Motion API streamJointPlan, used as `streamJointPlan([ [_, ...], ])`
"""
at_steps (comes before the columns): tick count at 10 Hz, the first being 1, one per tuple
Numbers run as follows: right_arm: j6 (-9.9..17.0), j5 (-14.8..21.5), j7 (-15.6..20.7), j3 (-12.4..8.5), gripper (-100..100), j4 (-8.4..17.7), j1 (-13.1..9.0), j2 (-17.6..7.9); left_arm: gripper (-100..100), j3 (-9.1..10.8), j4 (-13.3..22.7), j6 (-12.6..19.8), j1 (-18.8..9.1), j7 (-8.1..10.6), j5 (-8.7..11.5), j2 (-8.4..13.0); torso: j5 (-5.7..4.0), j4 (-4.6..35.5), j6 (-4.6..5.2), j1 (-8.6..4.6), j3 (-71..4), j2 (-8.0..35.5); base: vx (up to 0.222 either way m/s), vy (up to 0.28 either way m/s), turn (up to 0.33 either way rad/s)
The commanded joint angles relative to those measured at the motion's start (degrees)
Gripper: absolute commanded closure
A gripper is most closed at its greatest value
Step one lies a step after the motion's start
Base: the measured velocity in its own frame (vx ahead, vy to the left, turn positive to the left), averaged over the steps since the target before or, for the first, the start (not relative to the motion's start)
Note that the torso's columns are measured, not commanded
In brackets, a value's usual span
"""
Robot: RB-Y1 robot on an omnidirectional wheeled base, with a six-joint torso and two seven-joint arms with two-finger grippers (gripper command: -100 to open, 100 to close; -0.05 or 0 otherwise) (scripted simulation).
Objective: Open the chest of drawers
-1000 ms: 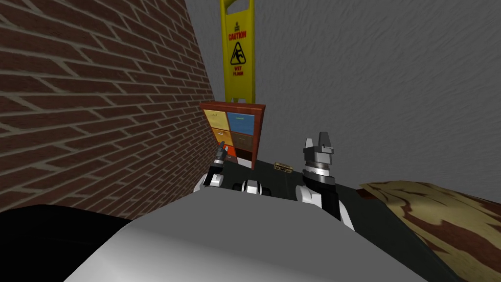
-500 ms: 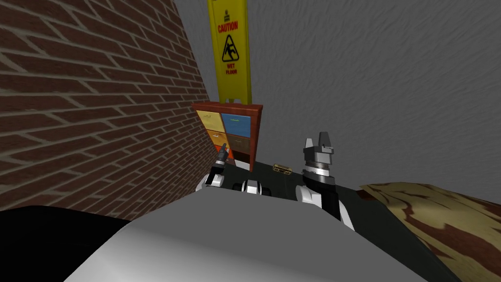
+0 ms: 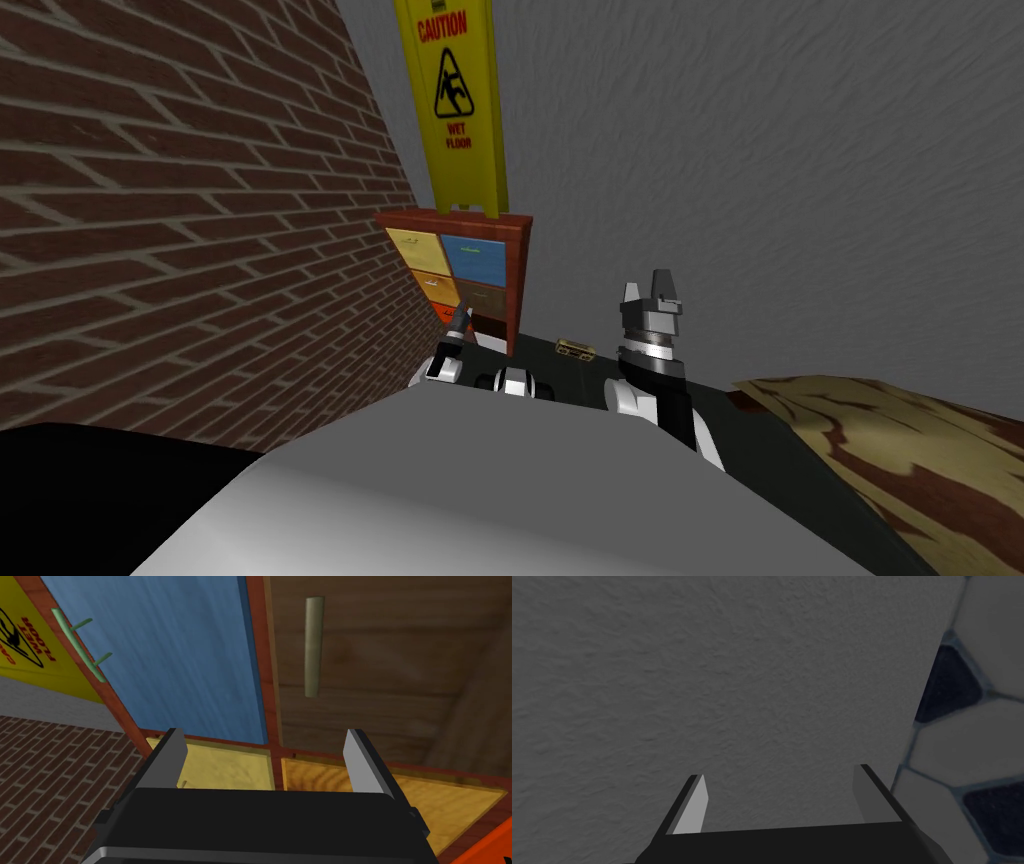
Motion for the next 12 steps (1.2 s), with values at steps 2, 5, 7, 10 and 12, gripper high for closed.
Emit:
streamJointPlan([
  [2,0.0,0.0,0.0,0.0,0,0.0,0.0,0.0,-100,-0.65,5.6,-0.8,-1.8,-0.01,-0.1,-3.5,0.02,0.0,0.0,0.08,0.0,0.0,0.142,-0.044,-0.041],
  [5,0.0,0.0,0.0,0.0,0,0.0,0.0,0.0,-100,-0.78,6.6,-1.1,-2.0,-0.04,-0.1,-5.0,0.04,0.1,-0.01,0.16,0.1,0.2,0.054,-0.015,-0.015],
  [7,0.0,0.0,0.0,0.0,0,0.0,0.0,0.0,-100,-0.58,5.1,1.1,-2.7,-0.05,0.0,-5.0,0.04,0.0,0.0,0.14,0.0,0.0,0.063,-0.002,-0.002],
  [10,0.0,0.0,0.0,0.0,0,0.0,0.0,0.0,100,-0.71,5.9,-0.1,-2.2,0.02,0.0,-5.0,0.03,0.1,-0.01,0.1,0.2,0.3,-0.017,-0.002,0.002],
  [12,0.0,0.0,0.0,0.0,0,0.0,0.0,0.0,100,-1.01,4.4,0.7,-1.7,0.33,-0.1,-4.6,0.03,0.1,-0.01,0.11,0.2,0.3,-0.148,0.006,0.027],
])
